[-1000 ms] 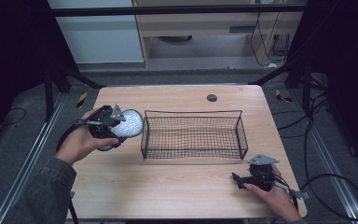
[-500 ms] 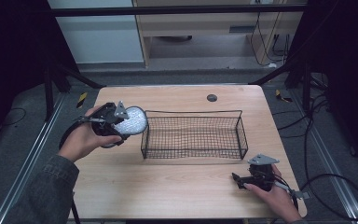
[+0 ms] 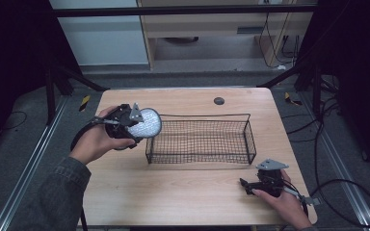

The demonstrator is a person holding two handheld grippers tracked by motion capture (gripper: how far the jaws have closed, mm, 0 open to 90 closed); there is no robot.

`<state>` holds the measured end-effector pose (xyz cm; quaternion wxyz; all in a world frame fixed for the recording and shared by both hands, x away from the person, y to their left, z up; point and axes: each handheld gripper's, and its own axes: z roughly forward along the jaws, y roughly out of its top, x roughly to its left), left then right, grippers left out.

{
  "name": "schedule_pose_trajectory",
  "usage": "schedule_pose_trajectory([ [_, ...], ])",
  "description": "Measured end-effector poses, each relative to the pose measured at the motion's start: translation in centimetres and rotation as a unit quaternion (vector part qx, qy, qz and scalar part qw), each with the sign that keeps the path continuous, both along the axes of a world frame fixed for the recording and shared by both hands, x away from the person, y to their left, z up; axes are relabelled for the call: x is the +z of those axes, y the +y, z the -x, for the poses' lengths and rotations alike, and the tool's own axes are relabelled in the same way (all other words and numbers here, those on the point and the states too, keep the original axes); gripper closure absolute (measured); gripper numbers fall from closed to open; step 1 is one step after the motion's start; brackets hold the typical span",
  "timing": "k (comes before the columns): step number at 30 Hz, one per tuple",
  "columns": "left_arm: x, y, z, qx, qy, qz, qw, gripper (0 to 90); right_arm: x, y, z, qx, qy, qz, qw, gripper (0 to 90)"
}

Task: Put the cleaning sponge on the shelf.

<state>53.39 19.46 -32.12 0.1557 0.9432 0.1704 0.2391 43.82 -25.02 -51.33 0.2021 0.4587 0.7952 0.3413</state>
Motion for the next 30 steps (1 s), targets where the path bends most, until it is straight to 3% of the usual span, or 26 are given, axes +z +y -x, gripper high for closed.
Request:
schedule_pose_trajectory([
  [8,0.0,-2.7,-0.4,-0.023,-0.003,-0.009,0.9997,17.5,0.0,0.0,0.0,0.001,0.000,0.000,1.0000,4.0],
  [30,-0.3,-6.7,-1.1,-0.058,-0.005,-0.020,0.9981,17.4,0.0,0.0,0.0,0.002,0.001,-0.001,1.0000,3.8],
])
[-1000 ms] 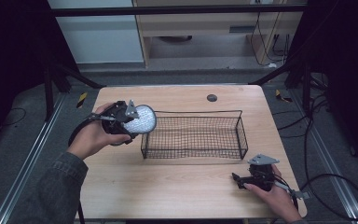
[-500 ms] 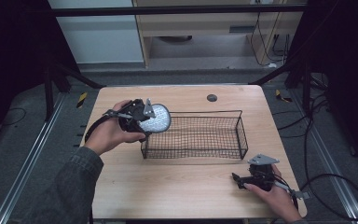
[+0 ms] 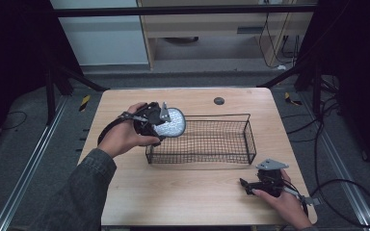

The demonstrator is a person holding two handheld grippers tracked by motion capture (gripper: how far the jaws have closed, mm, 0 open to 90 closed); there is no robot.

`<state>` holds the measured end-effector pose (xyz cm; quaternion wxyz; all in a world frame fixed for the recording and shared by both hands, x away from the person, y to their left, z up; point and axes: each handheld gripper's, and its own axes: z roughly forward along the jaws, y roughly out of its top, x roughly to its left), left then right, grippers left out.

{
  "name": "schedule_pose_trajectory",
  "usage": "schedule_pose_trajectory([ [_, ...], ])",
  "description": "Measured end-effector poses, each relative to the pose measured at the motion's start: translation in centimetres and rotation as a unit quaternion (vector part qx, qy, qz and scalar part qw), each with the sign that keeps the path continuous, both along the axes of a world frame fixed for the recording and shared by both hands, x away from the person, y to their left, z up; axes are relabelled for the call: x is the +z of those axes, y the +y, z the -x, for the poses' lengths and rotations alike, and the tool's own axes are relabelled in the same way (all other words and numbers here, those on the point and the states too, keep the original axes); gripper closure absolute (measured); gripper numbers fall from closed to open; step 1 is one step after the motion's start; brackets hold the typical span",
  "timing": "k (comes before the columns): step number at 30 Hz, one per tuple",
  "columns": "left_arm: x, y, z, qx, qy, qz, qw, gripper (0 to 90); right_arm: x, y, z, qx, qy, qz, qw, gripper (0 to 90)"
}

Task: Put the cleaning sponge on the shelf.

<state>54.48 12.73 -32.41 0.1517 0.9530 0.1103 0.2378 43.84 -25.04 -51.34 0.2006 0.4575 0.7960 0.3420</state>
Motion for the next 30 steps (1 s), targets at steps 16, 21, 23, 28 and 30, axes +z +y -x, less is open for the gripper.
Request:
schedule_pose_trajectory([
  [16,-0.7,-2.1,-0.5,-0.014,0.005,0.009,0.9999,17.3,0.0,0.0,0.0,0.002,0.000,0.002,1.0000,3.5],
  [21,-0.9,-2.7,-0.7,-0.020,0.007,0.008,0.9997,17.2,0.0,0.0,-0.1,0.002,-0.001,0.003,1.0000,3.4],
  [23,-1.0,-2.9,-0.7,-0.021,0.008,0.008,0.9997,17.2,0.0,0.0,-0.1,0.002,-0.001,0.002,1.0000,3.4],
  [28,-1.2,-3.3,-0.8,-0.025,0.007,0.006,0.9996,17.2,0.0,0.0,-0.1,0.002,-0.001,0.001,1.0000,3.3],
  [30,-1.4,-3.5,-0.9,-0.026,0.007,0.005,0.9996,17.1,0.0,0.0,-0.1,0.003,-0.001,0.002,1.0000,3.3],
])
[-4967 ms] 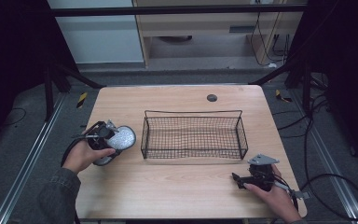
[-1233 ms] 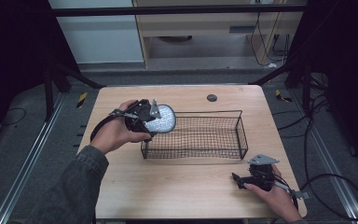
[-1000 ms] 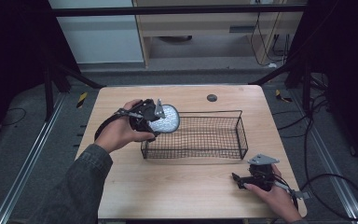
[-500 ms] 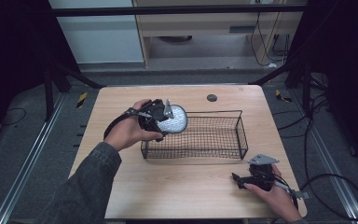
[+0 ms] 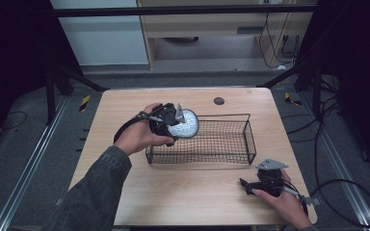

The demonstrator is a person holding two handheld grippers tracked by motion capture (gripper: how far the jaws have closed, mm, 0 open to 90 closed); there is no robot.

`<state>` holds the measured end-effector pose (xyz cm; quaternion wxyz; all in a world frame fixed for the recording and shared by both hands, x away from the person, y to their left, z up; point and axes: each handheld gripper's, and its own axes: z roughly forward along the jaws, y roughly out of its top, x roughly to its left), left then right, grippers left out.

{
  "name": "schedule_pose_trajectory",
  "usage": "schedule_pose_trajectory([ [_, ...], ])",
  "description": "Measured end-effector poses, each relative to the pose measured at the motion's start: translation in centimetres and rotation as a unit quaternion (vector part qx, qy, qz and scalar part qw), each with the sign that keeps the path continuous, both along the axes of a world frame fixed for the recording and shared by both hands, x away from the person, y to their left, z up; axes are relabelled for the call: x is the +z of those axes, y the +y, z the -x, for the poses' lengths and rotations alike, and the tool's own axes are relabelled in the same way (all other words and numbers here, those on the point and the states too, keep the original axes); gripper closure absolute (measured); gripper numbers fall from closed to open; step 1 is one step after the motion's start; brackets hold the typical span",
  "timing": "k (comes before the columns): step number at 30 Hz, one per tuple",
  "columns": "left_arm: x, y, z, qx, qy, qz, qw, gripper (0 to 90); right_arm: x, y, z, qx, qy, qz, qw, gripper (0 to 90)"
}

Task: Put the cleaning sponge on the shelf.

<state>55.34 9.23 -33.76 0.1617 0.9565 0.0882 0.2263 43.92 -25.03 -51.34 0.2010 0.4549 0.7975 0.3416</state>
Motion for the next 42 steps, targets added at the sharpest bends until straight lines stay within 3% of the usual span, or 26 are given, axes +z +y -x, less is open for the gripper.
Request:
schedule_pose_trajectory([
  [24,-1.2,-1.3,-0.8,-0.003,-0.003,-0.010,0.9999,16.8,0.0,0.0,0.0,0.000,0.000,-0.001,1.0000,3.2],
  [42,-3.3,-1.2,-1.5,0.001,0.016,-0.018,0.9997,16.5,0.0,0.0,0.0,-0.001,0.001,-0.002,1.0000,3.2],
])
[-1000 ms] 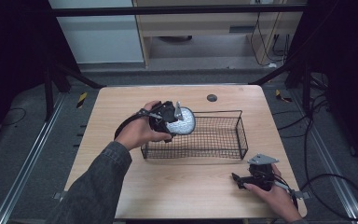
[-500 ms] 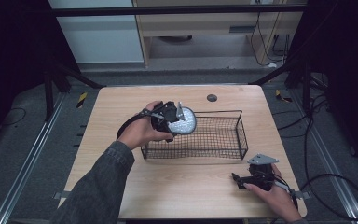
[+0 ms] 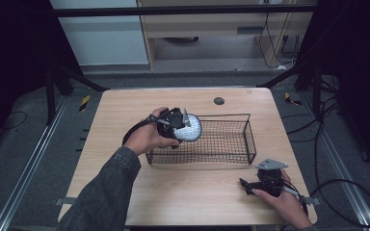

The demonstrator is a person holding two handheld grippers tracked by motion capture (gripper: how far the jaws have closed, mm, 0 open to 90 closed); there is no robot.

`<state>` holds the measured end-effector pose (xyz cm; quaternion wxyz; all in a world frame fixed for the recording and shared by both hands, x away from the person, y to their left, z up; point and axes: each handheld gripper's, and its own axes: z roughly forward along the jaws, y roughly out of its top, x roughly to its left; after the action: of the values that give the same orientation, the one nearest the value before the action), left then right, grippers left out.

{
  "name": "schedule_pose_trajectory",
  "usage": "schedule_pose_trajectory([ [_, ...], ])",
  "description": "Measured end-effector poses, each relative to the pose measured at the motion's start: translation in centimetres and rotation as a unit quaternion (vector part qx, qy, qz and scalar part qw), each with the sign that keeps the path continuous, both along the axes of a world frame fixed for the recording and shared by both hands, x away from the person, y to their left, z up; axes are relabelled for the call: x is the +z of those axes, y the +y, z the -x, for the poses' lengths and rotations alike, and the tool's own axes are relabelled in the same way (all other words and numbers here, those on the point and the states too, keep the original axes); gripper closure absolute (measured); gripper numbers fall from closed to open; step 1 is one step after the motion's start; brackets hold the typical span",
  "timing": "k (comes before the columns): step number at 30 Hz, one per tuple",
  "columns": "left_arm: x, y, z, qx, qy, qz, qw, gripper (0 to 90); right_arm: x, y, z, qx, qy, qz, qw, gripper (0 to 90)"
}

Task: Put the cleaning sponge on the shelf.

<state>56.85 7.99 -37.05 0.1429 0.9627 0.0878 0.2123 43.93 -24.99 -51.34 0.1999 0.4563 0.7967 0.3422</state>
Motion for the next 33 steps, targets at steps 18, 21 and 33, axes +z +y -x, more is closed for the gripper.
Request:
schedule_pose_trajectory([
  [18,-0.77,0.41,-0.20,0.021,0.031,0.030,0.9989,4.6,0.02,0.01,0.02,0.000,0.001,-0.002,1.0000,3.2],
  [21,-0.64,0.63,-0.20,0.026,0.031,0.035,0.9986,4.5,0.01,0.01,0.01,0.000,0.001,-0.001,1.0000,3.1],
  [33,-0.16,0.82,0.09,0.020,0.037,0.047,0.9980,6.3,0.00,-0.01,-0.01,0.000,0.000,0.000,1.0000,3.1],
])
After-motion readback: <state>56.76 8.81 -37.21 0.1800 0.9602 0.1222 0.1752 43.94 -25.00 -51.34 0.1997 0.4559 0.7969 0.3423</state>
